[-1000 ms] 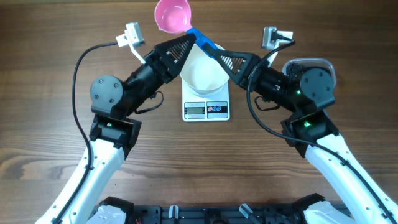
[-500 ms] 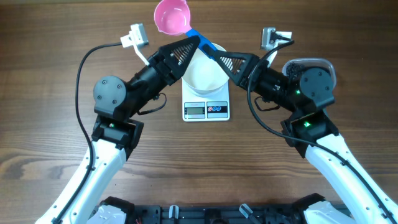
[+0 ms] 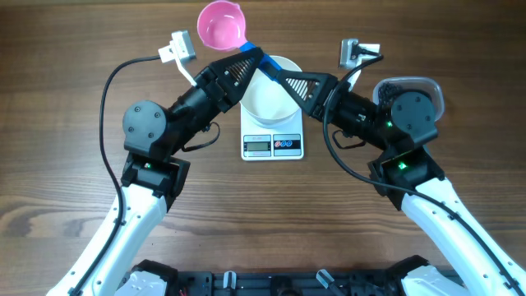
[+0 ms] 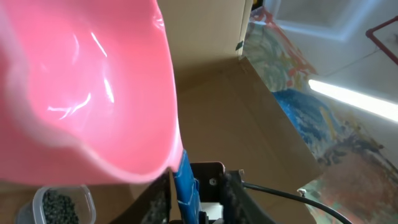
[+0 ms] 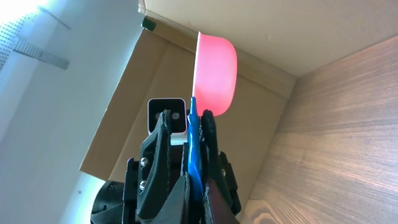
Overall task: Scoop item into bowl and weigh 150g on scale
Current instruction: 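Grasp the blue handle with the right gripper beside the left gripper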
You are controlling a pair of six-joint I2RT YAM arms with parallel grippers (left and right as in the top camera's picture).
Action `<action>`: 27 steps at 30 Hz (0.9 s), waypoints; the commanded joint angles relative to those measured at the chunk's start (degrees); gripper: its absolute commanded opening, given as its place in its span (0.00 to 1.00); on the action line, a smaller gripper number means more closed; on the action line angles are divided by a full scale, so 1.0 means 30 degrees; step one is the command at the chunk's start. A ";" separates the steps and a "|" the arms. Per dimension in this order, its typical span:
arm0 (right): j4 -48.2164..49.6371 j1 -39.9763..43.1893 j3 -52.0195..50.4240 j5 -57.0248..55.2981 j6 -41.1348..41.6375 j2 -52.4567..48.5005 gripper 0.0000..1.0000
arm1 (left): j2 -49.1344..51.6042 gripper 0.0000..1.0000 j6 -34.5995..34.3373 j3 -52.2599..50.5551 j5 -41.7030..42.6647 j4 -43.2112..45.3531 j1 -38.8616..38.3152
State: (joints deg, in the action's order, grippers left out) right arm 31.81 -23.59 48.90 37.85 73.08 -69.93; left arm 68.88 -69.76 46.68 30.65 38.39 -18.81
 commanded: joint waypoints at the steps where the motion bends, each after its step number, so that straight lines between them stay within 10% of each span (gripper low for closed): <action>1: 0.0146 -0.0080 0.0233 -0.0328 0.0197 0.0007 0.04 | -0.0175 0.23 0.0087 0.0211 -0.0466 0.0102 -0.0015; 5: 0.0102 -0.0080 0.0233 -0.0168 0.0197 0.0007 0.04 | -0.0175 0.04 0.0087 0.0211 -0.0474 0.0153 -0.0015; 11: 0.0095 -0.0080 0.0233 -0.0109 0.0153 0.0007 0.07 | -0.0175 0.04 0.0087 0.0211 -0.0466 0.0153 -0.0015; 13: 0.0102 -0.0080 0.0233 -0.0124 0.0146 0.0007 0.18 | -0.0175 0.04 0.0087 0.0211 -0.0466 0.0153 -0.0015; 16: 0.0102 -0.0080 0.0233 -0.0211 0.0066 0.0007 0.81 | -0.0175 0.04 0.0087 0.0211 -0.0474 0.0153 -0.0015; 17: 0.0109 -0.0080 0.0233 -0.0299 -0.0029 0.0007 0.88 | -0.0175 0.04 0.0087 0.0211 -0.0466 0.0153 -0.0015; 27: 0.0262 -0.0153 0.0233 -0.0794 0.0204 0.0007 0.93 | -0.0175 0.04 0.0087 0.0211 -0.0481 0.0153 -0.0255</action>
State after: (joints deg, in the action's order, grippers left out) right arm 31.83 -23.59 48.90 37.17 73.30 -69.93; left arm 68.88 -69.93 46.68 29.80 38.59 -18.83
